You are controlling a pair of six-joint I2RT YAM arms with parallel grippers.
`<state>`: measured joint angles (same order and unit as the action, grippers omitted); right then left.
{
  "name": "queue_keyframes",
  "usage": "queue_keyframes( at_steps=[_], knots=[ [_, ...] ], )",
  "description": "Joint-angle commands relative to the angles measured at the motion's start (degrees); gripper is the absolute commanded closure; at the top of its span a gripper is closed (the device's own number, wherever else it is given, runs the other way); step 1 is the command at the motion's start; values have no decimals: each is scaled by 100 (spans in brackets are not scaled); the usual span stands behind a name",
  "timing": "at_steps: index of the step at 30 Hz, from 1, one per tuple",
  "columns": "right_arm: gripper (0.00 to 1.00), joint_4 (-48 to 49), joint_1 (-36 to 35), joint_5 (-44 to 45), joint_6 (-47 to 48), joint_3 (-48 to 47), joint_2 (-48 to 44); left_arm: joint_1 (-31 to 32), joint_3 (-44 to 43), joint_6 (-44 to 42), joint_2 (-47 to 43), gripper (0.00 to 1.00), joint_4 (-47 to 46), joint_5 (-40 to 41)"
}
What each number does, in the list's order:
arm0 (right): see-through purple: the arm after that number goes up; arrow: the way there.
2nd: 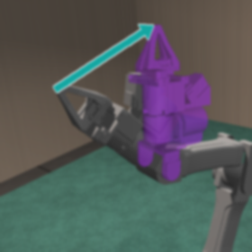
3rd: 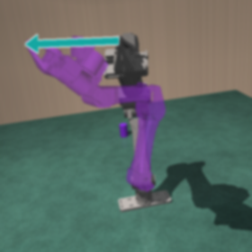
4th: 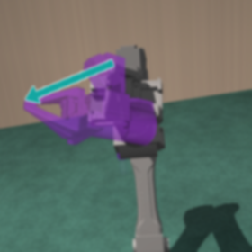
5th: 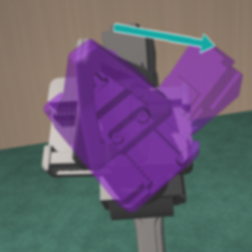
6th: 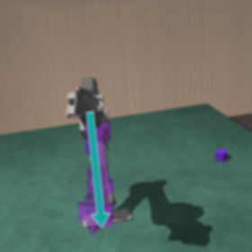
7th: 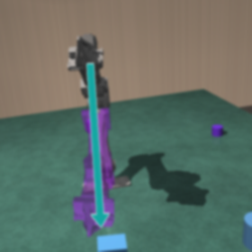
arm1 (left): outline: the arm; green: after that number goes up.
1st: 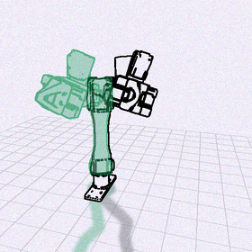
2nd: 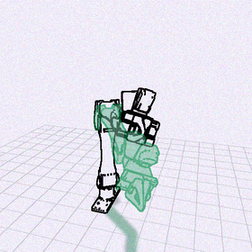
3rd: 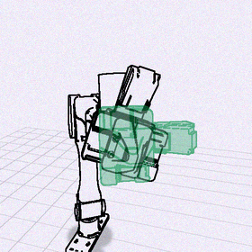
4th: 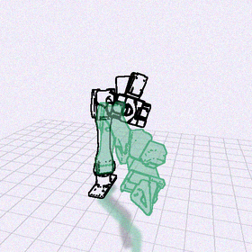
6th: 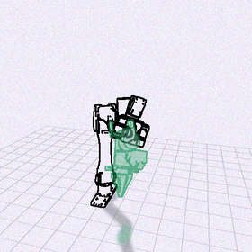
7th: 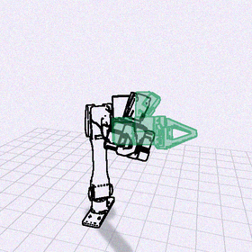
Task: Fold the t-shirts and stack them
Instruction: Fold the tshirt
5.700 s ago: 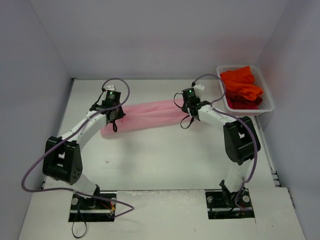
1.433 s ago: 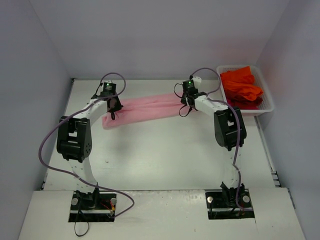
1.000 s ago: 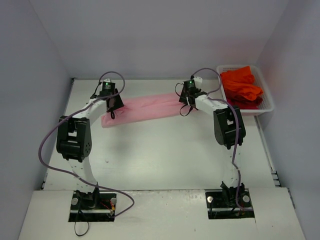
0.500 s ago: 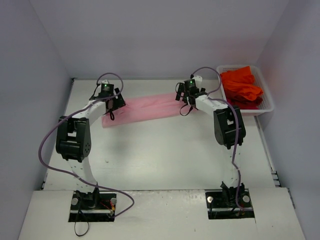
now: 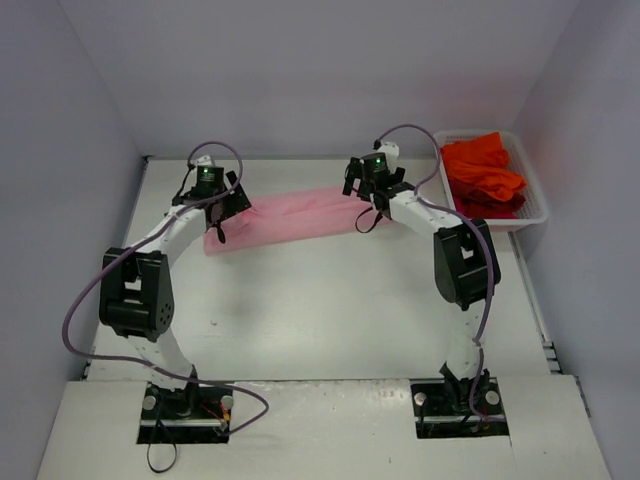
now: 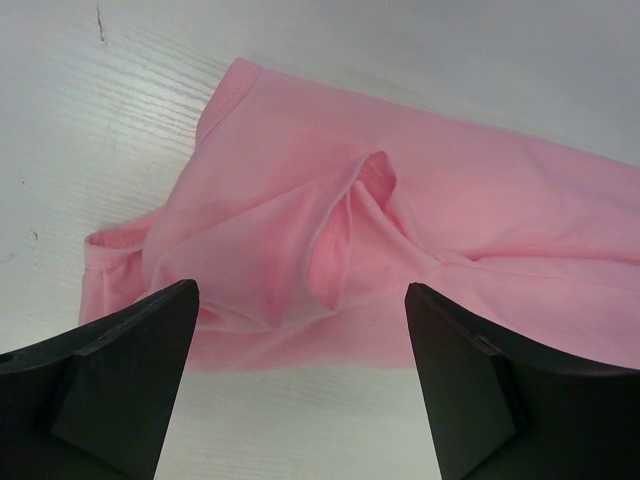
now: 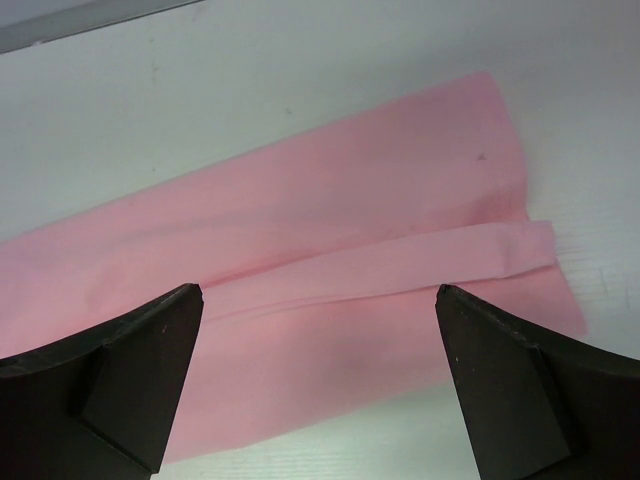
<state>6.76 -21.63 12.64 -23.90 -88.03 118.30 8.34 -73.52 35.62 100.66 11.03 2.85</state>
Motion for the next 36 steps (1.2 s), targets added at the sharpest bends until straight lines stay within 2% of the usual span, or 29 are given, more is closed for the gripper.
queue_keyframes(
  at_steps=[1, 12, 21, 36],
  knots=[
    [0, 255, -149, 142, 8, 75, -413, 176, -75, 182, -556, 19, -92, 13],
    [0, 334, -245, 168, -10, 67, -44, 994, -49, 472, -732, 19, 286, 655],
    [0, 492, -175, 72, -53, 93, 272, 1038, 232, 798, -504, 19, 189, 602],
    [0, 686, -131, 19, -27, 31, 633, 1038, 320, 824, -12, 19, -100, 576]
  ],
)
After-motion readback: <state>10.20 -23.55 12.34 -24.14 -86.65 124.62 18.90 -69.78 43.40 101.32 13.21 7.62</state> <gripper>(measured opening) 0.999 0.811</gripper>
